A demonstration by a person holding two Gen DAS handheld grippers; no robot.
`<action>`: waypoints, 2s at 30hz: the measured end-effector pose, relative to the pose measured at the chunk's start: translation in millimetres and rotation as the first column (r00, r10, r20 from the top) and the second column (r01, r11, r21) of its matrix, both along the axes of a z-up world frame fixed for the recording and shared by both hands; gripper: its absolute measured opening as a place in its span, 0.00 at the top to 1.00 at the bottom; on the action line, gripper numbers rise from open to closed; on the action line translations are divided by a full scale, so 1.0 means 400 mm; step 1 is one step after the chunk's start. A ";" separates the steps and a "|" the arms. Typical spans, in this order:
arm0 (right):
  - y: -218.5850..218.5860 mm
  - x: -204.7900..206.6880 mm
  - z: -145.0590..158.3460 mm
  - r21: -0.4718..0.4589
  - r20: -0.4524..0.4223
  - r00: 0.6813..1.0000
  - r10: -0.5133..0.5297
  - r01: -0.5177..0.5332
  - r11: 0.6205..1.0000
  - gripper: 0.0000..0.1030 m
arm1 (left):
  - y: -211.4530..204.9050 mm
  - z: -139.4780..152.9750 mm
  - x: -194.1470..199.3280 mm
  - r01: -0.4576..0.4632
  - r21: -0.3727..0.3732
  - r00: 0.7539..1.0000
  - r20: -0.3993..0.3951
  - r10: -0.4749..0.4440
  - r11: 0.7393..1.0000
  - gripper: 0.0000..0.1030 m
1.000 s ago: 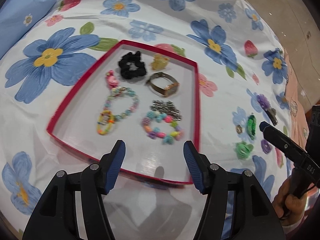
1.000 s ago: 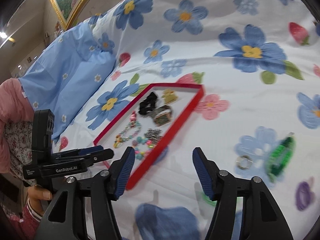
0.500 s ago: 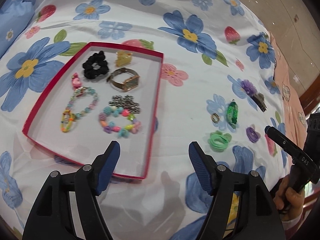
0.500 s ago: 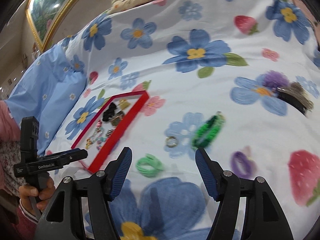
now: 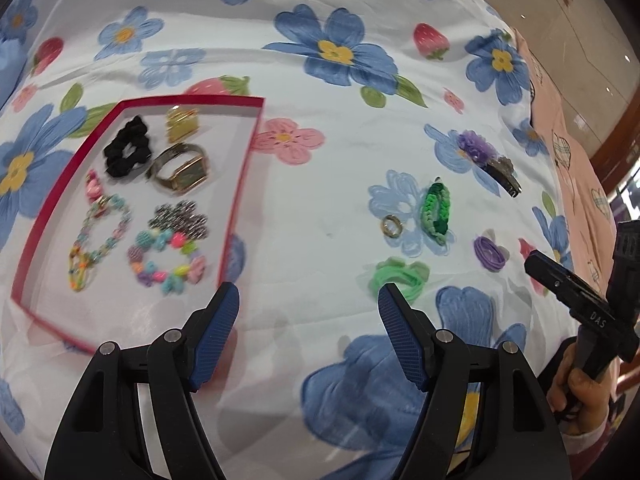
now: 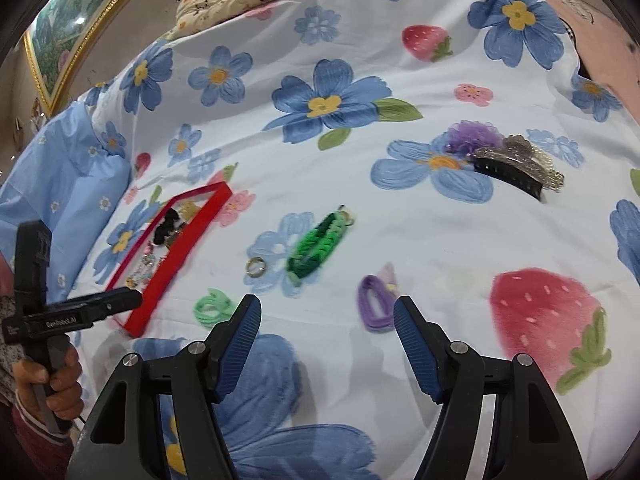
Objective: Organize jewelry
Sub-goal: 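Move both tools back toward the gold ring and purple hair tie, then grasp the gold ring with the left tool while the right tool grasps the purple hair tie, then carry the gold ring and purple hair tie into the red tray with both tools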
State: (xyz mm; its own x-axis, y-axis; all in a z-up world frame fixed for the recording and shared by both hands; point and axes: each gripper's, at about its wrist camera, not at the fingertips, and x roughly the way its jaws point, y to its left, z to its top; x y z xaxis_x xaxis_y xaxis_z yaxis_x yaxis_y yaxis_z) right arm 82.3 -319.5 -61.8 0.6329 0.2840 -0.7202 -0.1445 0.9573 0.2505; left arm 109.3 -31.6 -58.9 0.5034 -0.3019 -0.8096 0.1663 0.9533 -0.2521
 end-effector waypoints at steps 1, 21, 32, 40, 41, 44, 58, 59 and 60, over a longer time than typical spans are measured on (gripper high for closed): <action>-0.002 0.002 -0.003 -0.003 -0.003 1.000 0.000 0.000 1.000 0.31 | -0.008 0.001 0.005 0.007 0.001 1.000 0.002 -0.007 1.000 0.30; -0.005 0.067 -0.058 -0.093 -0.065 0.998 0.019 -0.025 0.995 0.32 | -0.193 -0.047 0.143 0.173 0.059 0.985 0.005 -0.173 0.983 0.30; -0.001 0.101 -0.104 -0.124 -0.103 0.995 0.009 -0.022 0.992 0.42 | -0.258 -0.117 0.182 0.228 0.104 0.974 -0.026 -0.226 0.968 0.51; 0.000 0.116 -0.123 -0.162 -0.101 0.995 -0.012 -0.005 0.987 0.83 | -0.256 -0.118 0.180 0.248 0.078 0.969 -0.007 -0.248 0.966 0.80; -0.002 0.116 -0.123 -0.159 -0.101 0.995 -0.012 -0.004 0.987 0.84 | -0.256 -0.117 0.180 0.249 0.072 0.968 -0.006 -0.249 0.966 0.80; -0.006 0.112 -0.119 -0.145 -0.098 0.995 -0.013 -0.002 0.989 0.88 | -0.252 -0.109 0.175 0.249 0.059 0.968 -0.003 -0.249 0.967 0.80; 0.056 0.082 -0.053 -0.080 -0.055 0.997 0.050 -0.055 0.995 0.88 | -0.153 -0.023 0.103 0.193 0.012 0.979 0.066 -0.193 0.981 0.80; 0.068 0.080 -0.049 -0.078 -0.053 0.997 0.061 -0.065 0.995 0.88 | -0.142 -0.017 0.098 0.185 0.008 0.980 0.070 -0.185 0.983 0.80; 0.079 0.079 -0.046 -0.074 -0.051 0.996 0.072 -0.075 0.994 0.88 | -0.128 -0.011 0.091 0.177 0.006 0.981 0.076 -0.177 0.984 0.80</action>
